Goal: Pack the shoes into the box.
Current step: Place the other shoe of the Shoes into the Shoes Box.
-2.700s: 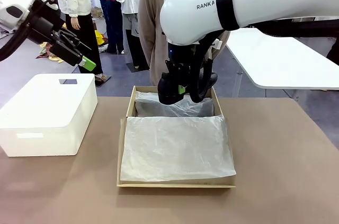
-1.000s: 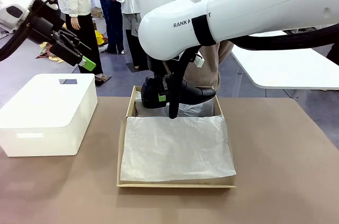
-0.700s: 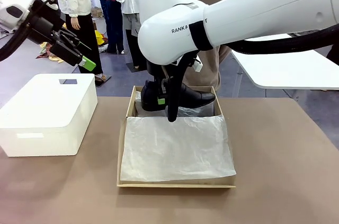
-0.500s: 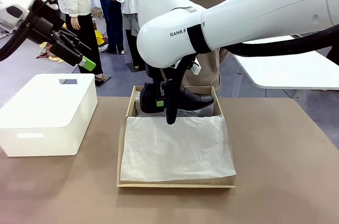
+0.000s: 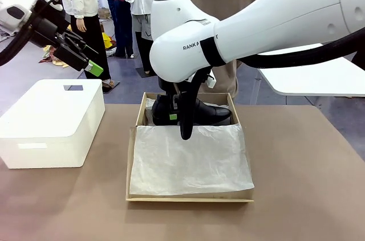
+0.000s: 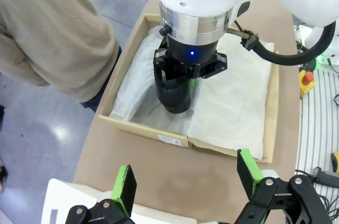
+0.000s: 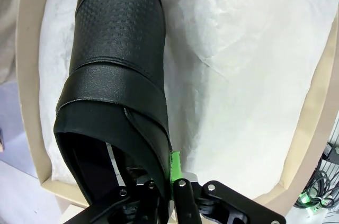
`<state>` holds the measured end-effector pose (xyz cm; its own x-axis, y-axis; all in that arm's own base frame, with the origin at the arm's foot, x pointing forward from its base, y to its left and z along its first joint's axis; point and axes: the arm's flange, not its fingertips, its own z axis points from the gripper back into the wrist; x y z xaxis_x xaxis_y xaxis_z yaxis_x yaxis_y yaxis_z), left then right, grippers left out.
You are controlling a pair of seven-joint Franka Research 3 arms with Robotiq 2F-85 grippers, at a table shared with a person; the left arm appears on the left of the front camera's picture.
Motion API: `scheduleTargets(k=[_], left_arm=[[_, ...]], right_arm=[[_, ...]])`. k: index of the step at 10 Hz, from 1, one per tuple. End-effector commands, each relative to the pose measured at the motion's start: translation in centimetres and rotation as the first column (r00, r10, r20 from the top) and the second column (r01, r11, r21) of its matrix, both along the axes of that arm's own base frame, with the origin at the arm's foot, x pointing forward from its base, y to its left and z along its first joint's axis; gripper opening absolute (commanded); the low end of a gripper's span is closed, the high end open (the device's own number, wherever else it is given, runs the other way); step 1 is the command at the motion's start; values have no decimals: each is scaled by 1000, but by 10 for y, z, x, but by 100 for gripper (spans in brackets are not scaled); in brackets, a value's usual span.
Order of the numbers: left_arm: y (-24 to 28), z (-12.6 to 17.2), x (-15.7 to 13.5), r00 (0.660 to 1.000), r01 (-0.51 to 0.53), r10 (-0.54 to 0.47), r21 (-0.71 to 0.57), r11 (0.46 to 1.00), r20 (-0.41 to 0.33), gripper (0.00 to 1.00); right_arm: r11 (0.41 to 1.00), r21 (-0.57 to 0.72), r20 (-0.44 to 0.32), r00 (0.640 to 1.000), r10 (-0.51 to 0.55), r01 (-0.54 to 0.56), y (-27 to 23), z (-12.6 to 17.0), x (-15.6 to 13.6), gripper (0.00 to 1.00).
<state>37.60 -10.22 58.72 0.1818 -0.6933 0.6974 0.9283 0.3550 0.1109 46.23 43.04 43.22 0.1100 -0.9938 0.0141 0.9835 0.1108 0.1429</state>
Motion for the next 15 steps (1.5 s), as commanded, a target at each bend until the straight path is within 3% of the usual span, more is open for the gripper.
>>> scheduleTargets(k=[1,7,12,13,15], left_arm=[[1,0,0,1000,17,-17,-12,1000,6,100],[1,0,0,1000,17,-17,-12,1000,6,100],[1,0,0,1000,17,-17,-12,1000,6,100],[1,0,0,1000,17,-17,-12,1000,6,100],[1,0,0,1000,17,-17,-12,1000,6,100]], right_arm=[[998,1,46,997,-67,67,0,-6,-4,0],[995,-2,1,995,-97,97,6,-18,-1,0],[992,24,-17,992,-125,125,-2,3,5,93],[992,25,-14,992,-124,125,-3,10,6,100],[992,27,-21,993,-120,121,-5,18,7,100]])
